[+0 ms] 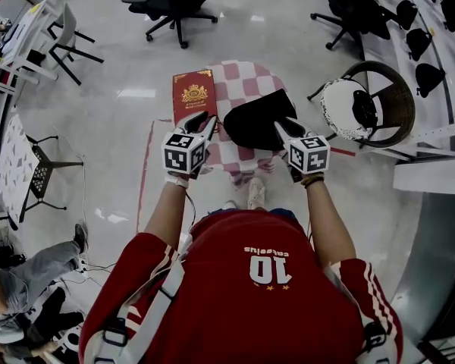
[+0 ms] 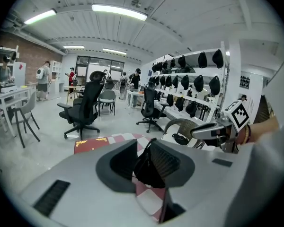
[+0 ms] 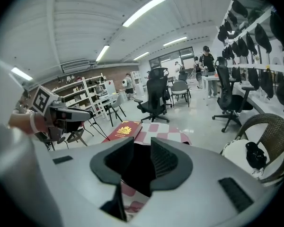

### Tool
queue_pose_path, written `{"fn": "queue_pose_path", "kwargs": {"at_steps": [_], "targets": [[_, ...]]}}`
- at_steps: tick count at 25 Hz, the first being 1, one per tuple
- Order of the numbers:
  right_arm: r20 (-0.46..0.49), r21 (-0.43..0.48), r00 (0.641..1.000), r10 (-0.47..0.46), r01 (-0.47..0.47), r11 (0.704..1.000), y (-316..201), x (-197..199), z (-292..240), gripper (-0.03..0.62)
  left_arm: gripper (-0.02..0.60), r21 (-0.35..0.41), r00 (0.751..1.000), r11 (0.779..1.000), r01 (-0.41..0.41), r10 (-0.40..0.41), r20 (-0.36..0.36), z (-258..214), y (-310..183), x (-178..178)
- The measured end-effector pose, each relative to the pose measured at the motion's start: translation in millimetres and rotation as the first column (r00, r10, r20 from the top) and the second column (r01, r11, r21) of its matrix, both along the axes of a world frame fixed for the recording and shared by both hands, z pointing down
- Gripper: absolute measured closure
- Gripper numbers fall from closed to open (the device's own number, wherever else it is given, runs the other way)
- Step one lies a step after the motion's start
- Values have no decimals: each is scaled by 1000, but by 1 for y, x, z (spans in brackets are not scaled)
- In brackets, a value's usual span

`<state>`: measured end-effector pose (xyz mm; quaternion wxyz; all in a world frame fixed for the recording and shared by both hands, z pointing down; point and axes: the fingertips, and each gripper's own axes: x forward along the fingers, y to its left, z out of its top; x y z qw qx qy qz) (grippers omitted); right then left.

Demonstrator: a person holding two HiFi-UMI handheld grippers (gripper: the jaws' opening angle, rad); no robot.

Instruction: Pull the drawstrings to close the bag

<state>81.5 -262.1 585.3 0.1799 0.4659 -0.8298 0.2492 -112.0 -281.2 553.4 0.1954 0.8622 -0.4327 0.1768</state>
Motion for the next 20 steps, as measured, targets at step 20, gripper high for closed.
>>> {"fn": "queue_pose_path", "kwargs": {"at_steps": [20], "targets": [[60, 26, 997, -56, 55, 998, 6, -35, -19, 493, 466, -105, 979, 993, 61, -39, 200, 26, 51, -75]]}}
